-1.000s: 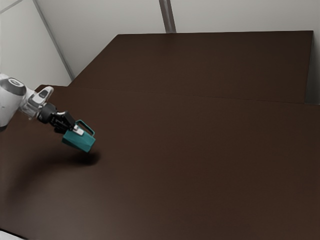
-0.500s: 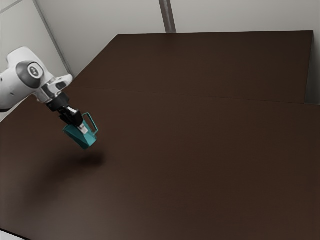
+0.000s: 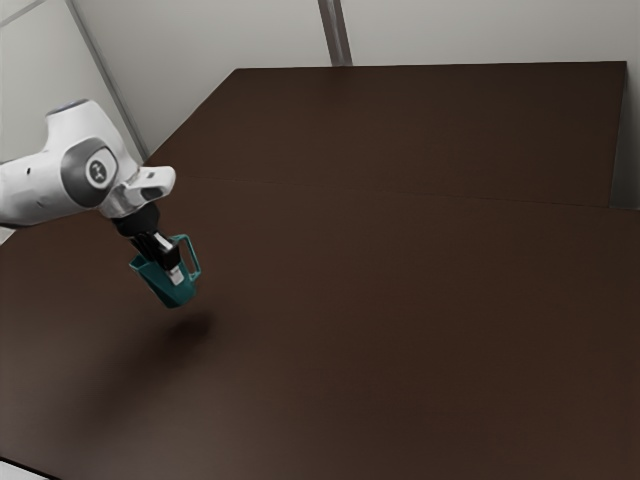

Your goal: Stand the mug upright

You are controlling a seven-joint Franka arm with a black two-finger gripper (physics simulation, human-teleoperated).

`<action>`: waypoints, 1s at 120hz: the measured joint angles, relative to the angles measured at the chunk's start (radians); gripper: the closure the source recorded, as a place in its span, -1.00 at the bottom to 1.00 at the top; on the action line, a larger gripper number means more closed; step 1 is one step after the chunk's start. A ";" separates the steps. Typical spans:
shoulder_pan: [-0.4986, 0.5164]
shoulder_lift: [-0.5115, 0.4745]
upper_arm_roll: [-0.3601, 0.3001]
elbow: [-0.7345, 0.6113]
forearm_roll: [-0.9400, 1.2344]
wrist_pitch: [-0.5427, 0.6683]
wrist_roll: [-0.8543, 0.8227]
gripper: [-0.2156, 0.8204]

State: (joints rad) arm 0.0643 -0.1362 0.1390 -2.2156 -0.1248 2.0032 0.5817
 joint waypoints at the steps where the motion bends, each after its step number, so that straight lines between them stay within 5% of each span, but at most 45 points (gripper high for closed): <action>1: -0.001 -0.001 -0.002 -0.001 0.003 0.001 -0.003 0.91; 120: -0.094 -0.041 -0.130 -0.207 0.178 0.266 -0.439 0.92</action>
State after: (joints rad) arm -0.0297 -0.1775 0.0087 -2.4224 0.0528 2.2691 0.1430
